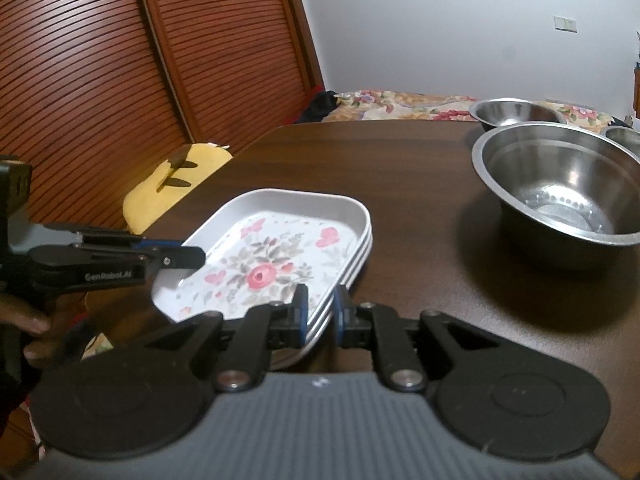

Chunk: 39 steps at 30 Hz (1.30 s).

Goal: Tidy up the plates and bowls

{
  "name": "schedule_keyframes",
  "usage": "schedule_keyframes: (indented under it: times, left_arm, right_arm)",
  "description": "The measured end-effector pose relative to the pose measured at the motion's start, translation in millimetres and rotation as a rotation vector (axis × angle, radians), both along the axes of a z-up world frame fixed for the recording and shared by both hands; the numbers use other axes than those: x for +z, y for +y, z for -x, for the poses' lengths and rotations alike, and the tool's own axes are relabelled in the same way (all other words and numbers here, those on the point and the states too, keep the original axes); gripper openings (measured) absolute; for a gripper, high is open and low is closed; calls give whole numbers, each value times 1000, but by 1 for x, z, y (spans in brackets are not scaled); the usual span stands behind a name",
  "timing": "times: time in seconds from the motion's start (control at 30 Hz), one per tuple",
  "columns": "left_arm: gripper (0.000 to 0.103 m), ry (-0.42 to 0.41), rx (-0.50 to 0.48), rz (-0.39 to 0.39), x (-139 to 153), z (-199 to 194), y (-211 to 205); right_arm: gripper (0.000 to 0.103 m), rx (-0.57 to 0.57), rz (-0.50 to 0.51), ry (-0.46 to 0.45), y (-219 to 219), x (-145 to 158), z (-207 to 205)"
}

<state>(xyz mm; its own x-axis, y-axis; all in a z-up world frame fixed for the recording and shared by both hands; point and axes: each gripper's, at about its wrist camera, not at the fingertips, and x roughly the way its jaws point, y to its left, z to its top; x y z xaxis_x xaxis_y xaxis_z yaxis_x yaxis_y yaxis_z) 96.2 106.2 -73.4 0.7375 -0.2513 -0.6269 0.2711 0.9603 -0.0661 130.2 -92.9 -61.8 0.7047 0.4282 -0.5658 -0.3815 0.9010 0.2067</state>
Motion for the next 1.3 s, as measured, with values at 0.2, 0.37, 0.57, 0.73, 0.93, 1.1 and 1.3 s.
schedule_keyframes:
  times: [0.2, 0.37, 0.57, 0.73, 0.93, 1.1, 1.3]
  left_arm:
    - [14, -23, 24, 3, 7, 2, 2]
    - [14, -58, 29, 3, 18, 4, 2]
    - [16, -100, 15, 2, 31, 4, -11]
    - [20, -136, -5, 9, 42, 0, -27]
    - [34, -171, -41, 10, 49, -7, -52]
    - [57, -194, -72, 34, 53, -14, -75]
    - [76, -229, -138, 49, 53, -23, -102]
  right_arm:
    - [15, -8, 2, -21, -3, 5, 3]
    - [15, -24, 12, -76, -13, 19, 10]
    - [15, -64, 15, -139, -31, 34, 16]
    - [15, -113, 51, -178, -56, 41, 22]
    - [15, -192, 51, -201, -90, 47, 26]
    - [15, -253, 41, -207, -115, 46, 20]
    - [15, -311, 45, -235, -137, 41, 11]
